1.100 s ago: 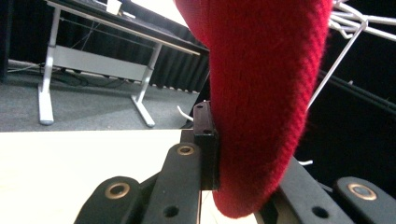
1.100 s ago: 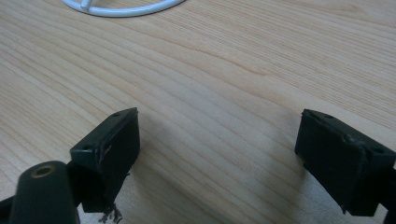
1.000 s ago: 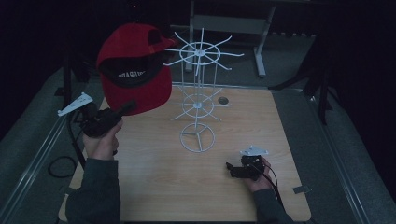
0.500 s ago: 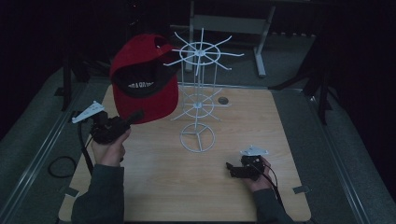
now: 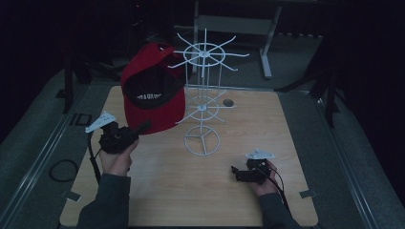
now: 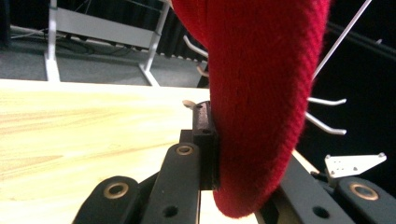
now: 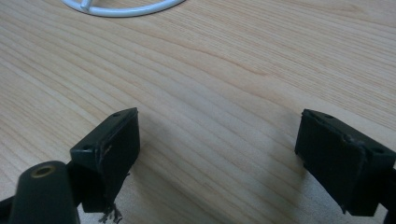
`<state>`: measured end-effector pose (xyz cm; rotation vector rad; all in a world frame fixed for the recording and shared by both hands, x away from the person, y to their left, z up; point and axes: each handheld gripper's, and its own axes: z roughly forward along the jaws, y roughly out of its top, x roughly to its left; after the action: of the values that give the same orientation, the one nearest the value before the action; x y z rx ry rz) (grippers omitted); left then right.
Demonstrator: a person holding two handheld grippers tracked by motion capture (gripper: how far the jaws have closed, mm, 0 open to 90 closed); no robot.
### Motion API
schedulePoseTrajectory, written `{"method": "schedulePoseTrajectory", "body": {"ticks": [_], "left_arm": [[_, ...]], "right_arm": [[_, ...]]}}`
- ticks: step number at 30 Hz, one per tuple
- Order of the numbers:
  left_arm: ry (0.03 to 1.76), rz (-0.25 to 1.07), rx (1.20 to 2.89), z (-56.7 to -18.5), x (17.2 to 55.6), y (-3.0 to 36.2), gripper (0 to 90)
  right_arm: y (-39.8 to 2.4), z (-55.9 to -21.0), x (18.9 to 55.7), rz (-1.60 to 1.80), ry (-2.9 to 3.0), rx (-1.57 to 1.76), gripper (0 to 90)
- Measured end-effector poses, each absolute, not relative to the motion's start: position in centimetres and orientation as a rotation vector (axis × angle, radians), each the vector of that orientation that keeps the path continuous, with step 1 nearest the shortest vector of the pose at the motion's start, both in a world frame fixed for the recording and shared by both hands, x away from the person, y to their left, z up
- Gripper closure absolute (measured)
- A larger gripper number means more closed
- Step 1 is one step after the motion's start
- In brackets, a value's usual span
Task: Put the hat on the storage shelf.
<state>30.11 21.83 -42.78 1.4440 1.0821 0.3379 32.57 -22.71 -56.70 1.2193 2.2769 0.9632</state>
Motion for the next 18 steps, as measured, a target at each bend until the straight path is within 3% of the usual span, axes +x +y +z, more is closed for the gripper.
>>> {"method": "schedulePoseTrajectory", "body": {"ticks": [10, 18], "left_arm": [[1.101, 0.330, 1.500, -44.1, 30.3, 21.3, 84.0], [1.090, 0.318, 1.495, -44.6, 30.2, 21.8, 66.8]], "right_arm": [[-22.7, -56.7, 32.6, 0.963, 2.276, 1.220, 13.7], [-22.7, -56.7, 32.6, 0.962, 2.276, 1.220, 13.7]]}}
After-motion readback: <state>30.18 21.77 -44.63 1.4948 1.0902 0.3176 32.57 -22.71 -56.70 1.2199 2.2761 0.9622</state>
